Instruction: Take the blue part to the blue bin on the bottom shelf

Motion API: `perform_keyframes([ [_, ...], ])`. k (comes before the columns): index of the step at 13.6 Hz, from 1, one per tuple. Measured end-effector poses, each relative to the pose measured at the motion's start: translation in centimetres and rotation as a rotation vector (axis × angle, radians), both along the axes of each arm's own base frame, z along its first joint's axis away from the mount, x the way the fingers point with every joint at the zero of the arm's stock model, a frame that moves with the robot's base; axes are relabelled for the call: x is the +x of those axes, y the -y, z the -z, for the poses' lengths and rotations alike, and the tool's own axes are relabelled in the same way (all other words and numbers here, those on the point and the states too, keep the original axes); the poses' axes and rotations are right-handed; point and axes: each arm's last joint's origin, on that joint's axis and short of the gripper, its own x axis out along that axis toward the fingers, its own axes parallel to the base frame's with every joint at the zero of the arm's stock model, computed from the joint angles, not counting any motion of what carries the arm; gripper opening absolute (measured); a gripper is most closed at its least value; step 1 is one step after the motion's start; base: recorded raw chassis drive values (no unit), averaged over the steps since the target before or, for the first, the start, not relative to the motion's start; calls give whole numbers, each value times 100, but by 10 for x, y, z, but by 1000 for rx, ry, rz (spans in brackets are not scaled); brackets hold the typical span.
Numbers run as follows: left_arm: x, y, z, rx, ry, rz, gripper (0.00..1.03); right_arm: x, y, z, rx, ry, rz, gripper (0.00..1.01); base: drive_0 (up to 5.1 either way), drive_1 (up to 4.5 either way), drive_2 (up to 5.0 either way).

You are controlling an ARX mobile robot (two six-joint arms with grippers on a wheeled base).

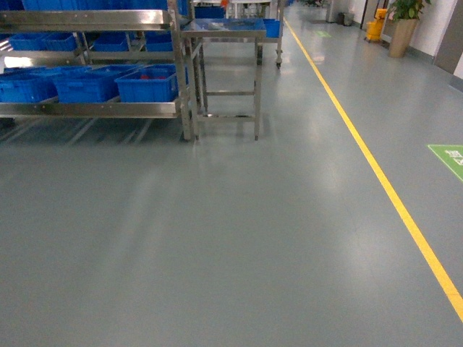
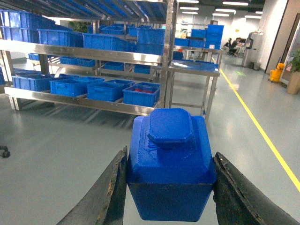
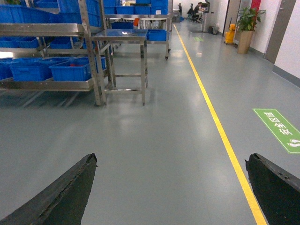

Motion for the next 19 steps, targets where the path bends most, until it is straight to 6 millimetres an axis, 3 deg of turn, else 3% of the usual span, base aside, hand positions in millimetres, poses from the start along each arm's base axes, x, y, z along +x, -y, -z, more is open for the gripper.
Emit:
perform_keyframes([
  [19,0,0,0,-1,2,0,42,0,0,0,0,-2,0,98,-1,413,-414],
])
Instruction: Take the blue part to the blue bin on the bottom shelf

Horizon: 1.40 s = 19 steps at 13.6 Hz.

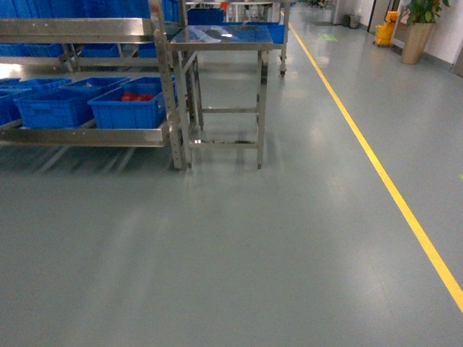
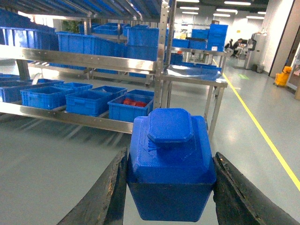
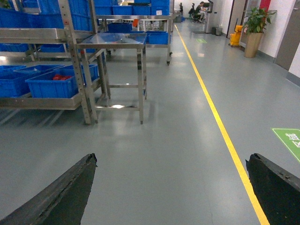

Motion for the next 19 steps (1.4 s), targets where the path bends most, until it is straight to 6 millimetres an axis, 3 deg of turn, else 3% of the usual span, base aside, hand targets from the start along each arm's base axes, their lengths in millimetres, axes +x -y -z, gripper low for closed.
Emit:
perform_keyframes([
  [19,0,0,0,2,-3,0,42,0,0,0,0,-3,0,98,-3,410,-417],
])
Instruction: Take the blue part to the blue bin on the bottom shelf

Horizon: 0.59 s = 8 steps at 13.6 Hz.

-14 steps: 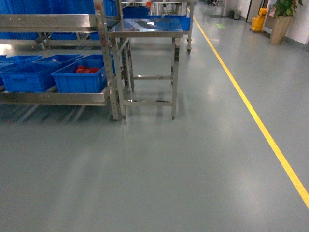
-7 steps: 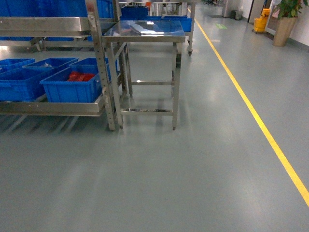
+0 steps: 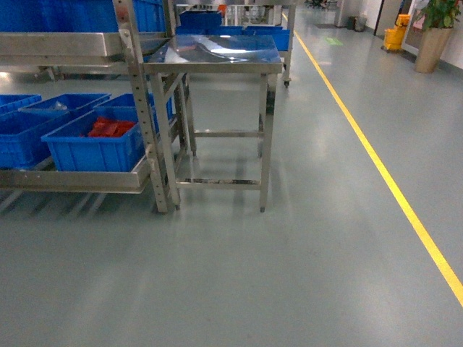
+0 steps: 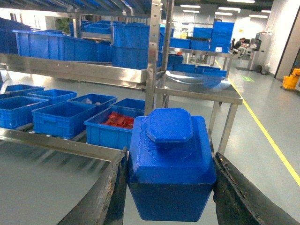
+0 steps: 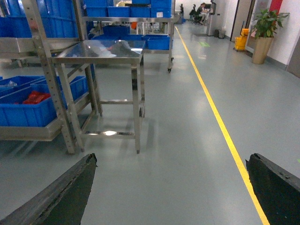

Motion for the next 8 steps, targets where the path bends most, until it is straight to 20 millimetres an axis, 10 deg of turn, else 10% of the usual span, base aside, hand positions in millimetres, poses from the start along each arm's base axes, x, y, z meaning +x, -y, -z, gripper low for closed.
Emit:
perform_keyframes([
  [8,0,0,0,1,-2,0,42,0,0,0,0,2,0,98,2,416,-412],
])
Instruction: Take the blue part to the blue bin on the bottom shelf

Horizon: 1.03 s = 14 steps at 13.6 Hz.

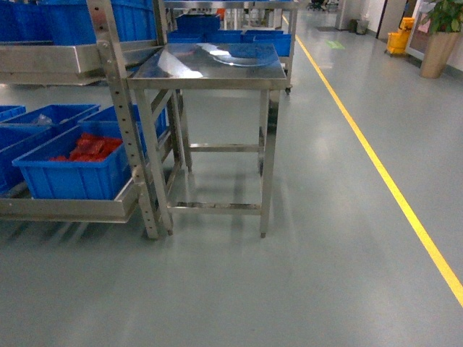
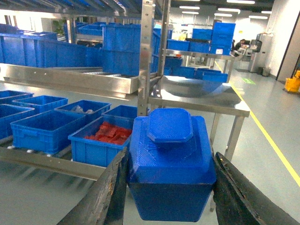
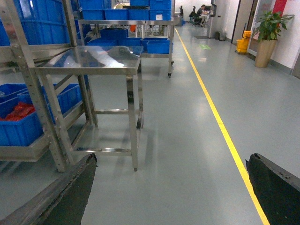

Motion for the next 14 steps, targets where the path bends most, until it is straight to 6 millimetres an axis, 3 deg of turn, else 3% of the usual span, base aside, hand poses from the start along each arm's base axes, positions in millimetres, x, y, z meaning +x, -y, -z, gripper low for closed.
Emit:
perform_keyframes([
  [14,0,0,0,-1,2,-1,42,0,0,0,0,4,0,98,0,414,-414],
])
